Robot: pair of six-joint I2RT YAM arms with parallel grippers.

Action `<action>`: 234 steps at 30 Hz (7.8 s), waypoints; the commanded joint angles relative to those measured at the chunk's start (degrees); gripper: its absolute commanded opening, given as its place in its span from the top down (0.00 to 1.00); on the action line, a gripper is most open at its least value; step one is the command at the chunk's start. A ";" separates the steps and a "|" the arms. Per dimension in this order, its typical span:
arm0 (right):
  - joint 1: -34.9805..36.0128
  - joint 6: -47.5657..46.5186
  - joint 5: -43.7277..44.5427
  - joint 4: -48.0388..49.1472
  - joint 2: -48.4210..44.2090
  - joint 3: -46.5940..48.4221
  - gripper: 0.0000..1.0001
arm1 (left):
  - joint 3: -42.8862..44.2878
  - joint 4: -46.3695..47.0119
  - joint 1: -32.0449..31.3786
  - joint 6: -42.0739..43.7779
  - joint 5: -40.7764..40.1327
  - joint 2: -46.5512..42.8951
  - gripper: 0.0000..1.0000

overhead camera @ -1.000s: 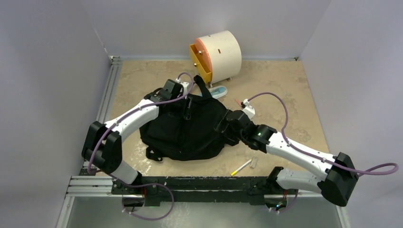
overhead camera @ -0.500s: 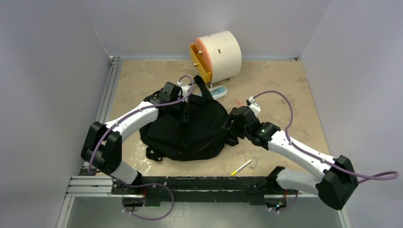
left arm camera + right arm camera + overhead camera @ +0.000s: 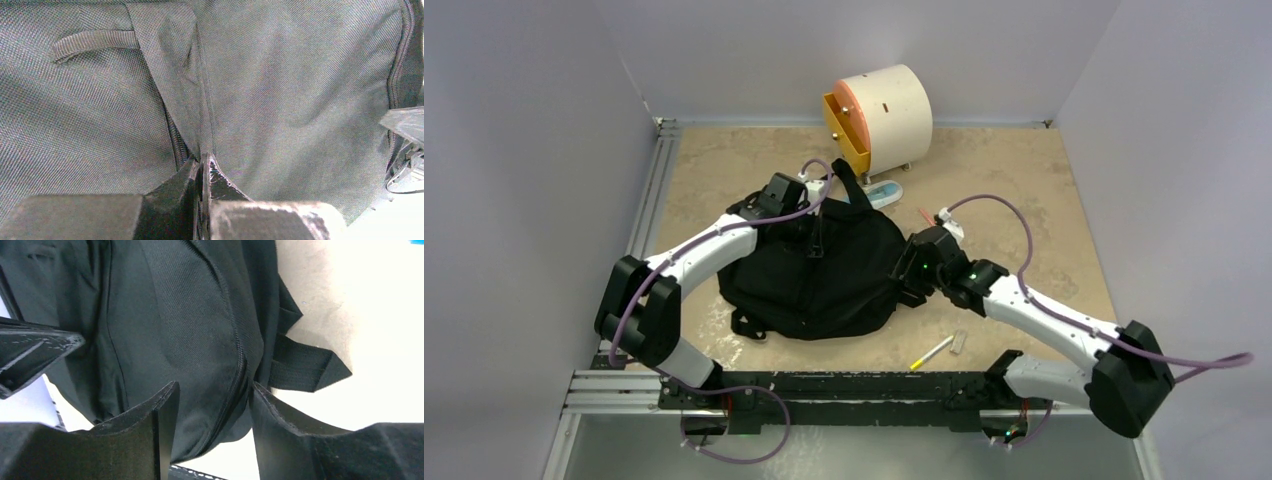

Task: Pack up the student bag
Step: Adjust the student bag at the center of the board, then unzip the student bag at the center of the board.

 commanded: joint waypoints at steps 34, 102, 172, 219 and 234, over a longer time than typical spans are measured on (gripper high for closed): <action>-15.63 -32.70 4.49 8.90 12.47 23.79 0.60 | -0.36 -0.28 0.09 -10.42 -4.88 -13.52 0.53; 3.49 -112.65 -46.18 -21.66 62.65 72.85 0.39 | -19.27 0.59 25.25 -20.92 4.58 -22.07 0.46; 4.80 -110.15 -42.82 -11.51 53.92 62.66 1.00 | -18.86 0.70 25.21 -20.21 7.24 -22.83 0.46; 5.11 -113.26 -48.69 13.98 33.86 31.53 1.00 | 5.47 12.12 15.06 -16.37 10.09 -1.54 0.38; 5.15 -112.21 -47.38 16.01 33.14 30.55 1.00 | 10.54 4.62 12.01 -11.87 11.40 5.49 0.40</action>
